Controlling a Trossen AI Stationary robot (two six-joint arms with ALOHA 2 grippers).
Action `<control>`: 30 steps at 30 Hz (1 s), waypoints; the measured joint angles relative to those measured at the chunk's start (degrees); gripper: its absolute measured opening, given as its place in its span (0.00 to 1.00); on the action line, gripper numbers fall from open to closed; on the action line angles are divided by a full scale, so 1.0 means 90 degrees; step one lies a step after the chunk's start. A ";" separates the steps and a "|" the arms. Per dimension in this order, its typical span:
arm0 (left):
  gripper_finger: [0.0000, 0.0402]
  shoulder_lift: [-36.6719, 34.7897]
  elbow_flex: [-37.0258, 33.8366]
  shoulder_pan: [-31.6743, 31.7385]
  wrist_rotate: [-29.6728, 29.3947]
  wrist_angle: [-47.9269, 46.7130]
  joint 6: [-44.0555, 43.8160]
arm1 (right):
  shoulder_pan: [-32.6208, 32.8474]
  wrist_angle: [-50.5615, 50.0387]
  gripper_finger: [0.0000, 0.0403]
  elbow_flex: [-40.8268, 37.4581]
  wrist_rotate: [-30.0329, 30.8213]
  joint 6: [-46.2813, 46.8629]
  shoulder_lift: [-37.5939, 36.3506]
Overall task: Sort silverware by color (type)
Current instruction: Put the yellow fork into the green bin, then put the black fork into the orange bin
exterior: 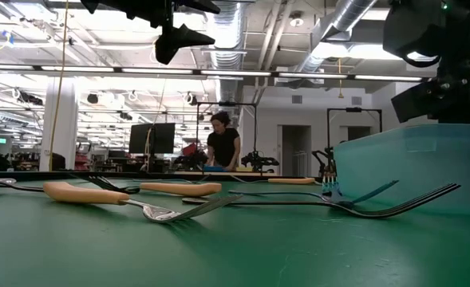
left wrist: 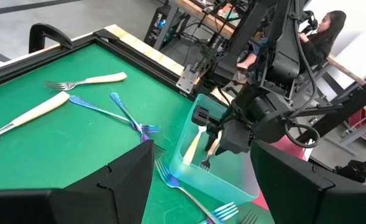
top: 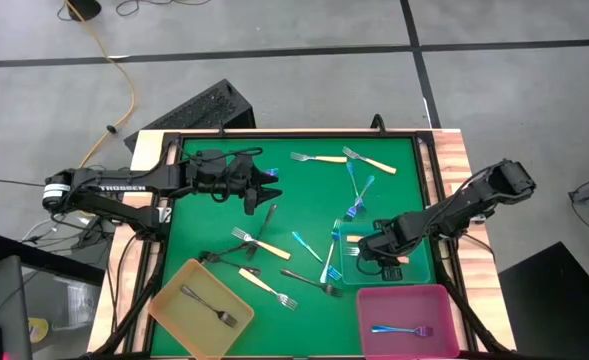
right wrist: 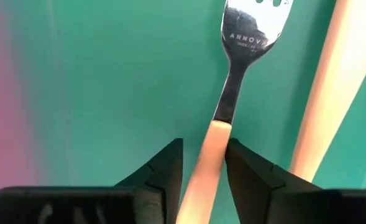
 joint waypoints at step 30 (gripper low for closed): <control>0.62 0.0000 -0.0002 0.0567 -0.0228 -0.2726 -0.0056 | -0.0002 -0.0089 0.34 -0.0007 0.0148 0.1649 -0.1409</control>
